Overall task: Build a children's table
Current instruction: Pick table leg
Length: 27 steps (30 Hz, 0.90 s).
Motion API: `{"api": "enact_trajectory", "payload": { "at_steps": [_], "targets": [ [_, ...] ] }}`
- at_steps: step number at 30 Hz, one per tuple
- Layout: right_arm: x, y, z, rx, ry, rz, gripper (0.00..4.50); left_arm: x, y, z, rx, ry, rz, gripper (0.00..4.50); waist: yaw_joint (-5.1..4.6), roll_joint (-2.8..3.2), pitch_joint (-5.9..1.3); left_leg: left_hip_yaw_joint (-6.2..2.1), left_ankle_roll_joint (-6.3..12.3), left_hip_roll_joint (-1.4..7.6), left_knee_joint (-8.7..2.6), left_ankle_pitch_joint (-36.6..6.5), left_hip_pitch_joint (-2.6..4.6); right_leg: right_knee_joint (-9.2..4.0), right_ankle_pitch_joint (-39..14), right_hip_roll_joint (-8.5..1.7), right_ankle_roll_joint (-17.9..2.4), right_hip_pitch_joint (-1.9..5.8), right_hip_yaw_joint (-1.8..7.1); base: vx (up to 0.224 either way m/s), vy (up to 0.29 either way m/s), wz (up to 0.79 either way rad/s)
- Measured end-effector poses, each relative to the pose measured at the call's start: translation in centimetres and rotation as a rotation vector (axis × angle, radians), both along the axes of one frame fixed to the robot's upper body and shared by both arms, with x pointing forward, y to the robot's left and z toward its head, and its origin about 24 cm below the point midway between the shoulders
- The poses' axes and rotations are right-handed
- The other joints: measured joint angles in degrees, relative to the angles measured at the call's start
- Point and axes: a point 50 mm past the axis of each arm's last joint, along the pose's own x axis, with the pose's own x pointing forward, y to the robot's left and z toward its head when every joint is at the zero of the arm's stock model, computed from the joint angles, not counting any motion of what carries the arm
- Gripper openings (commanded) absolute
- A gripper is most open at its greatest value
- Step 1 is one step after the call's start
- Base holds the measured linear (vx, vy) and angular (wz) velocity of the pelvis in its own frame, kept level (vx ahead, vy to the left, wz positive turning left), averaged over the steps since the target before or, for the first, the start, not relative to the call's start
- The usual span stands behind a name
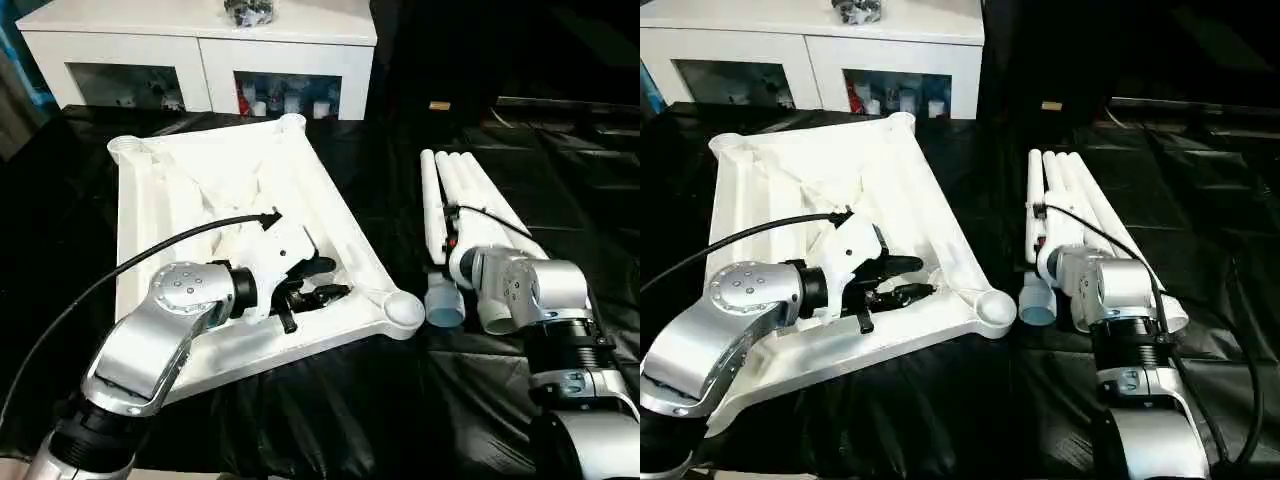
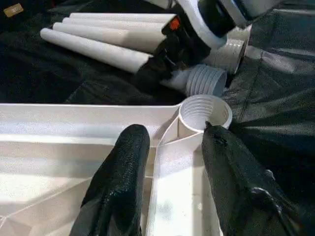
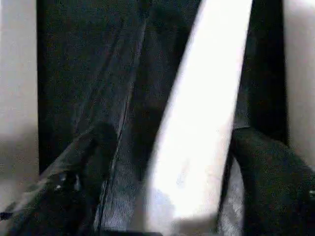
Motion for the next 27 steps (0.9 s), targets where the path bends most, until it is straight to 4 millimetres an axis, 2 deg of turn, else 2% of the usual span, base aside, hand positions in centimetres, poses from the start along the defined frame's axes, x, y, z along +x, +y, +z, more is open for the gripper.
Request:
{"api": "enact_trajectory", "payload": {
  "at_steps": [11, 14, 15, 18, 19, 23, 27],
  "targets": [
    [0.4, -0.4, -0.2, 0.022, 0.05, -0.027, 2.93, 0.3, -0.4, 0.7, 0.017, -0.025, -0.009, 2.02, 0.27, -0.16, 0.07, 0.02, -0.03, 0.02, 0.0, 0.0, 0.01, 0.04, 0.0, 0.0, 0.0, 0.0, -0.01, 0.0, 0.0, 0.0],
    [0.6, -0.9, -0.1, 0.021, 0.059, -0.036, 2.78, 0.4, -0.7, 0.7, 0.024, -0.028, -0.014, 2.02, 0.34, -0.19, 0.08, 0.02, -0.03, 0.02, 0.0, 0.0, 0.01, 0.04, 0.0, 0.0, 0.0, 0.0, -0.01, 0.0, 0.0, 0.0],
    [0.6, -1.1, -0.1, 0.02, 0.062, -0.04, 2.58, 0.4, -0.8, 0.7, 0.027, -0.03, -0.017, 2.29, 0.38, -0.2, 0.09, 0.03, -0.03, 0.02, 0.0, 0.0, 0.01, 0.04, 0.0, 0.0, 0.0, 0.0, -0.01, 0.0, 0.0, 0.0],
    [0.6, -1.3, -0.2, 0.021, 0.072, -0.052, 2.44, 0.6, -1.0, 0.9, 0.025, -0.035, -0.02, 2.42, 0.33, -0.2, 0.09, 0.04, -0.04, 0.02, 0.0, 0.0, 0.01, 0.05, 0.0, 0.0, 0.0, 0.0, -0.01, 0.0, 0.0, 0.0],
    [0.6, -1.3, -0.3, 0.023, 0.074, -0.054, 2.18, 0.6, -1.0, 0.9, 0.024, -0.035, -0.021, 2.71, 0.33, -0.21, 0.09, 0.05, -0.04, 0.02, 0.0, 0.0, 0.01, 0.05, 0.0, 0.0, 0.0, 0.0, -0.01, 0.0, 0.0, 0.0],
    [0.7, -1.4, -0.3, 0.029, 0.071, -0.059, 1.9, 0.8, -1.1, 0.7, 0.016, -0.038, -0.015, 2.99, 0.17, -0.36, 0.19, 0.08, -0.04, 0.06, 0.0, 0.0, 0.02, 0.1, 0.0, 0.01, 0.0, -0.01, -0.01, 0.0, 0.0, 0.0],
    [0.8, -1.4, -0.2, 0.034, 0.052, -0.062, 1.83, 0.9, -1.5, 0.7, -0.026, -0.037, -0.006, 3.26, 0.03, -0.59, 0.33, 0.17, -0.04, 0.1, 0.01, 0.1, 0.02, 0.15, 0.0, 0.01, 0.0, -0.03, -0.01, 0.0, 0.0, 0.0]
  ]
}}
